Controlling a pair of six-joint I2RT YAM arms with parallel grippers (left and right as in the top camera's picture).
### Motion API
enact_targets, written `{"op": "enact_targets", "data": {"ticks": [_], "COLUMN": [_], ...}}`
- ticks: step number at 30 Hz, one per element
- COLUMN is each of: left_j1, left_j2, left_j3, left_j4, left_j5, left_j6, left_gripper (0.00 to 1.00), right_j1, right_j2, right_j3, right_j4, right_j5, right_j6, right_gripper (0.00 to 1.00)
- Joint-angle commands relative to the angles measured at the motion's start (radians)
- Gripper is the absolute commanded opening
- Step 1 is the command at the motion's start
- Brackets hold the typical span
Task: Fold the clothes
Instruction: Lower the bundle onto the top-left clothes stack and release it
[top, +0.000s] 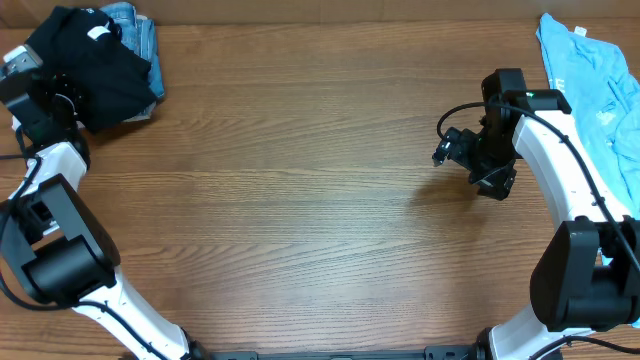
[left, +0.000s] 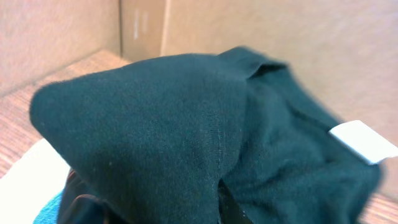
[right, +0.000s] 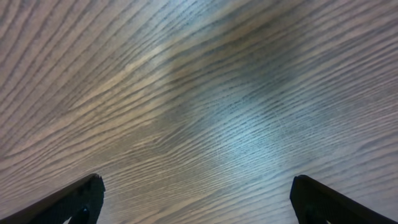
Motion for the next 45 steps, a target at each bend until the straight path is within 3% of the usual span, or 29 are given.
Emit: {"op": "enact_targets", "data": {"ticks": [1,11,20,29,30,31,39,45], "left_j1": [0.009,0.007,0.007,0.014,0.017,0.021,0.02,-0.007], "left_j2": [0.027,0.027,0.116,0.303,0.303,0.302,0.168,-0.045], "left_j3": [0.098,0.348,0.359,0.359,0.359,0.36,0.362,0.362], "left_j4": [-0.026,-0.172,-0.164,-0.181,-0.194,-0.2,-0.262,-0.414], "left_j5": [-0.027,0.016,-0.002,-0.166,-0.186,-0.195,-0.181,-0.166], "left_j6": [0.006,0.07,0.068,0.004,-0.002,-0.003,-0.007,-0.007], "left_gripper": [0.09,0.09,0.15,0.74,0.83,0.98,1.0,1.0], "right_j1": [0.004,0.004,0.004,0.004,0.004,0.004,0.004,0.004], "right_j2": [-0.018,-0.018,-0.018,-0.018,-0.018,-0.018,-0.018,-0.018], "right_j3": [-0.003,-0.003,-0.003,-0.003,-0.003,-0.003,-0.003,-0.003], "right_j4": [-0.003,0.0,0.0,-0.026,-0.029,-0.03,-0.026,-0.022], "right_j5": [-0.009,-0.01,-0.01,-0.01,-0.01,-0.01,-0.01,-0.01], "right_j6": [0.007,0.007,0.014,0.014,0.014,0.014,0.013,0.013], "right_gripper": [1.0,1.0,1.0,1.0,1.0,1.0,1.0,1.0]}}
